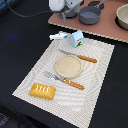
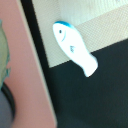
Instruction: Interact with the objects in diverse but meaningful ways.
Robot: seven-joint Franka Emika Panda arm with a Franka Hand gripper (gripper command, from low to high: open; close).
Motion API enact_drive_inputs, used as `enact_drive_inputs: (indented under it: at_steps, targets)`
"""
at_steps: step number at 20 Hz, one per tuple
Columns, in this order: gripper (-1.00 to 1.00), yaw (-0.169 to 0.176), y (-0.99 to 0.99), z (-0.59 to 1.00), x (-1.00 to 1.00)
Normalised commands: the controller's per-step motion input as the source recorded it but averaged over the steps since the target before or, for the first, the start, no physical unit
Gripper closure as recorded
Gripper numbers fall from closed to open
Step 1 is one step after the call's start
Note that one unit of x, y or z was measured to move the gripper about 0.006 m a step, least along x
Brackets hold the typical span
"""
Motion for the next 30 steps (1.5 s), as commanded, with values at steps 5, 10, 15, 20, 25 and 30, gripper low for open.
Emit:
enact_drive_inputs:
  at_steps: [5, 10, 15, 20, 25, 30]
  targets:
    - [-1.0, 0.123, -0.03, -0.47, -0.34]
    - [-1.0, 0.09, 0.06, -0.34, -0.42]
    - [-1.0, 0.074, 0.21, -0.22, -0.48]
    - [-1.0, 0.071, 0.11, -0.33, -0.48]
    - [-1.0, 0.052, 0.02, -0.42, -0.42]
    - [-1.0, 0.046, 0.0, -0.55, -0.39]
